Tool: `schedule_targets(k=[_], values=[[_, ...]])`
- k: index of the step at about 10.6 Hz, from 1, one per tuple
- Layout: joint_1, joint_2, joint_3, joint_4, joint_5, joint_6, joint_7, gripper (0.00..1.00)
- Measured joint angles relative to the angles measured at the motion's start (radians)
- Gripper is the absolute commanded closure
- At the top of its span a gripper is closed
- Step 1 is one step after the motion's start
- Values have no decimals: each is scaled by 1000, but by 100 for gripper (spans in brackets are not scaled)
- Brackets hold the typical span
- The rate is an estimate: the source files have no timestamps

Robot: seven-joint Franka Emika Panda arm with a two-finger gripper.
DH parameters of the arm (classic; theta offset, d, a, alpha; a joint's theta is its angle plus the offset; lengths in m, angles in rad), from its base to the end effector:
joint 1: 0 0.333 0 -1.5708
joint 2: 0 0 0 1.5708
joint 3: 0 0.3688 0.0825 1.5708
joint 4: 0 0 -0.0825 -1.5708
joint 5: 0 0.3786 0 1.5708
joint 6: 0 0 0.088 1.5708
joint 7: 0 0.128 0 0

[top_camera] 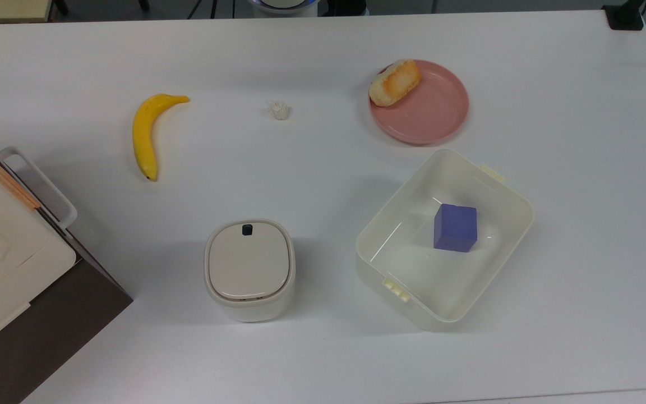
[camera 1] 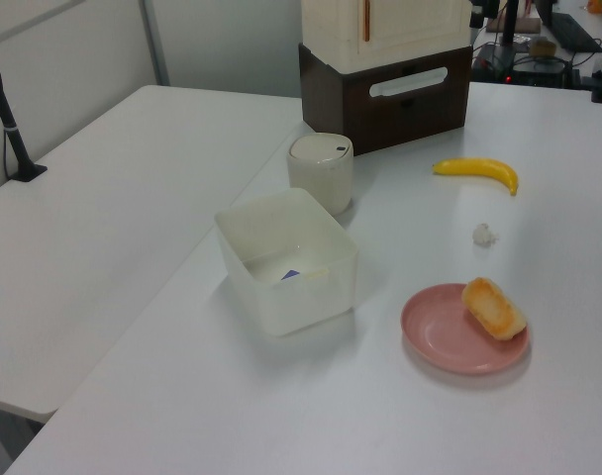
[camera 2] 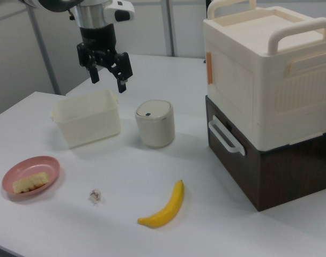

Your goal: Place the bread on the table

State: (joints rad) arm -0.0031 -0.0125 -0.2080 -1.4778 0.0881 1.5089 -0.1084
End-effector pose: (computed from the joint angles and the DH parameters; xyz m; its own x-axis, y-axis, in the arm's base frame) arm 0.5295 -0.1024 0.7011 0.9938 -0.0973 0.0531 -0.0926 -0.9921 -0.0848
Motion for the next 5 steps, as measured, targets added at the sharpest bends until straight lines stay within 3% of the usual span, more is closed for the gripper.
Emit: schedule_targets(k=[5], values=[[5, 0, 16, 0, 1, 0, 0, 0]])
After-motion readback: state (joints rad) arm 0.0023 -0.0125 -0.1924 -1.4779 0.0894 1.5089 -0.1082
